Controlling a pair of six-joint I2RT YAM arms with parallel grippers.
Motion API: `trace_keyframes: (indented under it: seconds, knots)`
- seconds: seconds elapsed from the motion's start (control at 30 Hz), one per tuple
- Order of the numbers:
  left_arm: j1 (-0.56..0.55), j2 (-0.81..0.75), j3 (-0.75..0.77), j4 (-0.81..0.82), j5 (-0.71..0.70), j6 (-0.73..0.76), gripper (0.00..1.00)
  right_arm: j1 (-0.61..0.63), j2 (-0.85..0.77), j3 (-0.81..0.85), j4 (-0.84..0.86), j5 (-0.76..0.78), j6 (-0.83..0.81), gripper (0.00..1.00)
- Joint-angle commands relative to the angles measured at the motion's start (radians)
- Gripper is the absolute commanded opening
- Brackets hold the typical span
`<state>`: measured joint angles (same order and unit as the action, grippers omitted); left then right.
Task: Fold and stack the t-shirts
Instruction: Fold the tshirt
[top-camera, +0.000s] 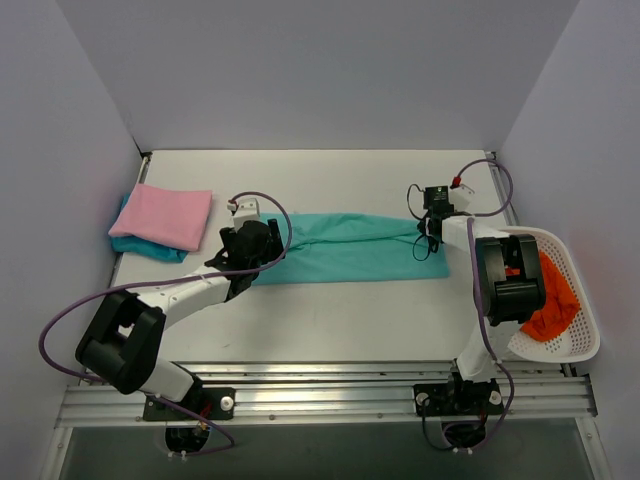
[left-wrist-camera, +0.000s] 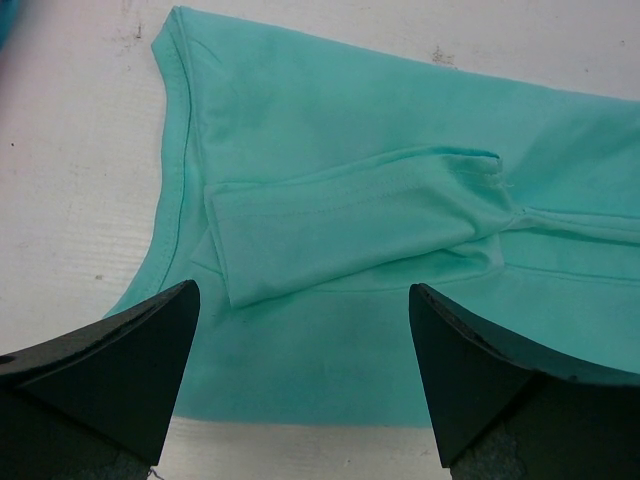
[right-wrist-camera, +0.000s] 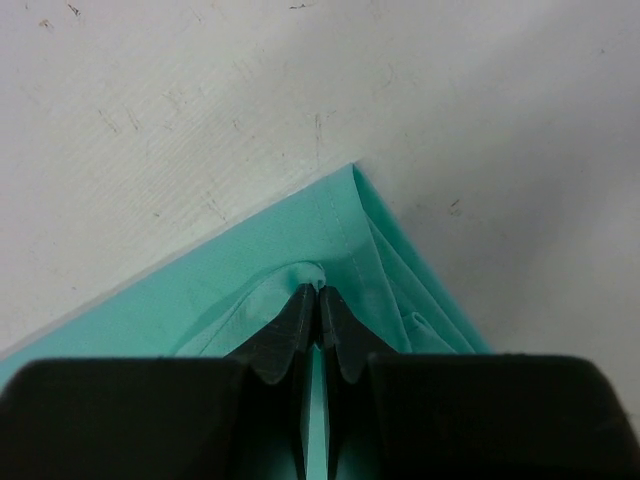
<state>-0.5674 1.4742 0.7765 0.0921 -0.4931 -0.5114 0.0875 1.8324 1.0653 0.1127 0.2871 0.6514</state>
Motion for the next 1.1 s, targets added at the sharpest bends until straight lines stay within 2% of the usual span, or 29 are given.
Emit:
trace_keyframes:
  seconds: [0.0,0.17,0.4,0.63,0.73,0.83,0.93,1.07]
  knots:
    - [0.008,0.011,0.004,0.057,-0.002,0.011,0.95,0.009,-0.007,0.038,0.001,0.02,-0.006,0.0]
    - [0.009,0.032,0.009,0.072,0.001,0.016,0.95,0.0,0.053,0.122,-0.008,0.044,-0.018,0.0]
    - [0.021,0.048,0.021,0.077,-0.001,0.027,0.95,-0.049,0.312,0.522,-0.093,0.043,-0.084,0.0]
    - [0.043,0.051,0.021,0.087,0.008,0.034,0.95,-0.083,0.458,0.781,-0.137,0.02,-0.127,0.0]
    - [0.05,0.051,0.017,0.097,0.013,0.036,0.95,-0.083,0.469,0.82,-0.122,0.004,-0.151,0.0]
    - [0.055,0.058,0.018,0.106,0.024,0.036,0.95,-0.083,0.453,0.806,-0.024,-0.067,-0.174,0.0]
    - [0.057,0.066,0.024,0.106,0.031,0.036,0.95,-0.083,0.421,0.751,0.054,-0.124,-0.19,0.0]
    - [0.057,0.064,0.018,0.11,0.034,0.033,0.95,-0.083,0.297,0.567,0.206,-0.141,-0.214,0.0]
